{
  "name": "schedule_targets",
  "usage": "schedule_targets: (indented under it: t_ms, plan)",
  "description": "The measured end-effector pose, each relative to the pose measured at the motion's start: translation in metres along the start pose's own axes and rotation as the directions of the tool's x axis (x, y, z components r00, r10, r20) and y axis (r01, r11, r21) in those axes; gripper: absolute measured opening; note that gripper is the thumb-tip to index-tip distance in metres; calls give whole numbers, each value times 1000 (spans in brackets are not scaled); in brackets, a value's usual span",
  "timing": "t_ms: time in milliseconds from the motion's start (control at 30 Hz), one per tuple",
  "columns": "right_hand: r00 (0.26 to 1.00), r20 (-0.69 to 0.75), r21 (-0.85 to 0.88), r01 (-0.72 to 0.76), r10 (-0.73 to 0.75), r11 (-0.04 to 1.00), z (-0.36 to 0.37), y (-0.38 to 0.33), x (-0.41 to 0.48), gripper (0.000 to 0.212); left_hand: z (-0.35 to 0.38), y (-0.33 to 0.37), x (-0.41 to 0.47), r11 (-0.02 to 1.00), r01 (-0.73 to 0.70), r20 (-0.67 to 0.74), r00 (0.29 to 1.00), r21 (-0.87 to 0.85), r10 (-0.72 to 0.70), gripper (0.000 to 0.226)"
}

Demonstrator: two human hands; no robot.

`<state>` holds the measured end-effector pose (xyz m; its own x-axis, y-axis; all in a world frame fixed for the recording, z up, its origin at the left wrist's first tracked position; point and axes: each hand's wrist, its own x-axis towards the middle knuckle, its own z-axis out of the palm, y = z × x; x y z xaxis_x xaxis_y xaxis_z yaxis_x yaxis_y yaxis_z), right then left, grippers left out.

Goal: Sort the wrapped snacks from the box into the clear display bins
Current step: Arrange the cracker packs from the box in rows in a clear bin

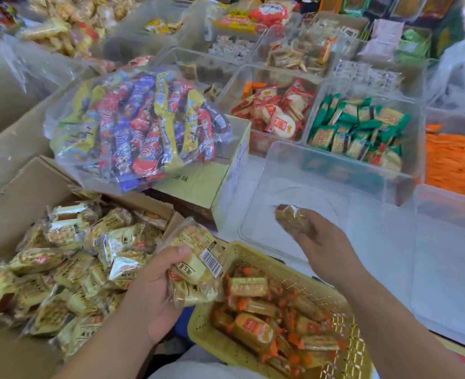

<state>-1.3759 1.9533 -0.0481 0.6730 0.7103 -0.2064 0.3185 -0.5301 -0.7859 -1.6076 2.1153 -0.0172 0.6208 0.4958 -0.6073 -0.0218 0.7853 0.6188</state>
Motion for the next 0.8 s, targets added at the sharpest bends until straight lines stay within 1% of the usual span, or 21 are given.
schedule_targets:
  t_ms: [67, 100, 133, 200, 267, 333, 367, 467, 533, 567, 633, 667, 733, 800]
  plan:
    - [997, 54, -233, -48, 62, 971, 4, 21, 32, 27, 2, 0, 4, 1000, -7, 3, 1000, 5, 7, 35]
    - [990, 106, -339, -48, 89, 939, 9, 30, 46, 27, 3, 0, 5, 1000, -11, -8, 1000, 7, 11, 34]
    - [980, 164, -409, -37, 114, 912, 16, 37, 58, 26, 3, -1, 7, 1000, -12, -25, 1000, 6, 12, 31]
    - [952, 266, -478, -5, 151, 878, 33, 44, 76, 22, 3, -2, 9, 1000, -1, -61, 998, 10, 2, 23]
    - [919, 345, -514, 15, 190, 858, 48, 50, 87, 23, 2, -3, 9, 1000, 12, -84, 996, 10, -11, 20]
    - [884, 411, -513, 21, 224, 858, 60, 50, 94, 28, 1, -3, 8, 1000, 20, -95, 995, 7, -19, 21]
    - [863, 445, -480, 4, 240, 877, 64, 49, 95, 32, 1, -3, 7, 1000, 22, -99, 995, 1, -22, 21]
    - [763, 566, -311, -153, 312, 938, 65, 43, 94, 51, 0, -4, 7, 999, 27, -93, 995, -20, -28, 18]
    - [701, 632, -282, -189, 331, 940, 62, 40, 91, 58, 0, -5, 6, 999, 21, -77, 997, -30, -23, 11]
    - [682, 649, -292, -188, 338, 938, 61, 40, 90, 59, -1, -5, 6, 999, 19, -71, 997, -34, -21, 14]
    - [650, 663, -300, -226, 372, 927, 58, 40, 89, 61, -3, -6, 6, 998, 30, -71, 997, -46, -34, 32]
    - [636, 662, -298, -261, 396, 918, 58, 41, 88, 64, -3, -7, 5, 998, 36, -73, 997, -50, -40, 37]
    - [613, 661, -294, -317, 431, 902, 57, 42, 85, 70, -3, -8, 5, 998, 36, -65, 997, -58, -40, 39]
    - [624, 651, -273, -338, 432, 901, 58, 43, 84, 71, -3, -8, 4, 997, 35, -58, 998, -70, -39, 40]
